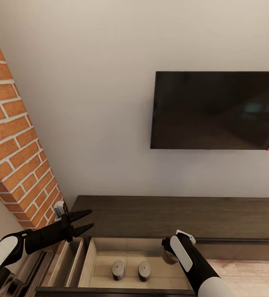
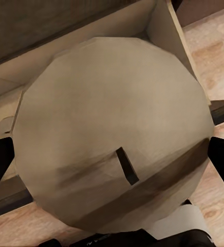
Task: Place each of the two pumpkins and all three candles from the living room inside a cabinet in the living room (use any cabinet), then make sure every cabinet is closed, and position the cauldron so it is next to a table in the living room.
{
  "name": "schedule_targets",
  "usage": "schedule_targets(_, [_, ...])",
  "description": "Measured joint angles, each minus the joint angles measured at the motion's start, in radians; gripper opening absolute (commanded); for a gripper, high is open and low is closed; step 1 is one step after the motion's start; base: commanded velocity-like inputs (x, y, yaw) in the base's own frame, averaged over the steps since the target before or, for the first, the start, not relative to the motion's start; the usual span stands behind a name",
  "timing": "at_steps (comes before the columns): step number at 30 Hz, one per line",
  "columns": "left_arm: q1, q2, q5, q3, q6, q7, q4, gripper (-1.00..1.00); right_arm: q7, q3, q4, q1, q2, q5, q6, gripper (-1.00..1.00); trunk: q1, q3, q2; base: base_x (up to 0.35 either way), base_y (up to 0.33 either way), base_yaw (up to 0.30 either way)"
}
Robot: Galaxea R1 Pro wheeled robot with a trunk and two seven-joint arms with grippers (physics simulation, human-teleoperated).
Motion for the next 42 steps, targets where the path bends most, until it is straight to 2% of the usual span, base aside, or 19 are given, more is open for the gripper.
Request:
schedule_targets(5, [0.0, 0.0, 0.0, 0.0, 0.0, 0.0, 0.0, 1.0, 0.0, -0.001, 0.0, 0.0, -0.004, -0.003, -0.01, -1.0, 0.0, 0.0, 0.0, 0.0, 0.0, 0.0])
schedule_targets(22, [0.0, 0.0, 0.0, 0.0, 0.0, 0.0, 0.0, 1.0, 0.0, 0.0, 0.025, 0.0, 0.003, -0.007, -0.003, -1.0, 0.065, -0.053, -0.119, 0.0, 0.0, 0.0])
schedule_targets(30, [0.0, -0.002, 0.0, 0.0, 0.0, 0.001, 0.001, 1.0, -0.001, -0.002, 0.056, 0.0, 0.003, -0.008, -0.002, -1.0, 0.096, -0.079, -0.175, 0.0, 0.0, 0.0])
schedule_targets(36, [0.0, -0.005, 0.0, 0.0, 0.0, 0.001, 0.001, 1.0, 0.0, -0.003, 0.118, -0.001, 0.003, -0.002, -0.009, -1.0, 0.119, -0.097, -0.217, 0.0, 0.0, 0.0])
schedule_targets(42, [0.0, -0.006, 0.0, -0.001, 0.0, 0.001, 0.002, 1.0, 0.005, -0.002, 0.128, -0.002, 0.003, 0.0, -0.013, -1.0, 0.142, -0.116, -0.259, 0.0, 0.0, 0.0])
